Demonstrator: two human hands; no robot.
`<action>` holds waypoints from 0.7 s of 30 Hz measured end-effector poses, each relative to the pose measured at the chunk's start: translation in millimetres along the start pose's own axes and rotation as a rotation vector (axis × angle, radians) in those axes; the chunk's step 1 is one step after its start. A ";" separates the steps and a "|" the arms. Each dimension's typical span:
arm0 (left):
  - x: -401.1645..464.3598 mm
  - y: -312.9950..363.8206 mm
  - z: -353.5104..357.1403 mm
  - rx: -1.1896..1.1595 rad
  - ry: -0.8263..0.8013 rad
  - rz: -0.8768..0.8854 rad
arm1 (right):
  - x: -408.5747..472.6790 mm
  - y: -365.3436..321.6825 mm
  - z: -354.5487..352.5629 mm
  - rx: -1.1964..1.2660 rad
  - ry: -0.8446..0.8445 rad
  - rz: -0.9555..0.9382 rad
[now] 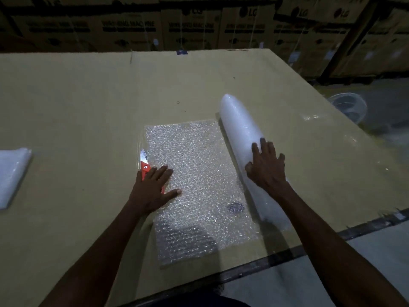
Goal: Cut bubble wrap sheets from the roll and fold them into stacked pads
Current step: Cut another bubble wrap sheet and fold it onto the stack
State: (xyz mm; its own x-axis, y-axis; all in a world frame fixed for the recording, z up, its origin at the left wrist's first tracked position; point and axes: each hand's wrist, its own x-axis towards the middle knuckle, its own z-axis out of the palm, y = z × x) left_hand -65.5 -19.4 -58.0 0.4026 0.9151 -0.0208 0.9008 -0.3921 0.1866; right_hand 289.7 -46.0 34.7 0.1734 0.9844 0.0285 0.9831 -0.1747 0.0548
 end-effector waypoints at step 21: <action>13.3 28.8 18.9 -0.095 -0.009 0.018 | -6.1 46.8 5.9 -0.023 -0.020 0.121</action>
State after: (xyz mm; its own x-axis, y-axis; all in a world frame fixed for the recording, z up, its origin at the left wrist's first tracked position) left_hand -31.1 -20.2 -71.5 0.4208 0.9068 -0.0249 0.8740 -0.3979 0.2790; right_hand 335.0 -60.1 31.3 0.2923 0.9562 0.0162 0.9533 -0.2927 0.0748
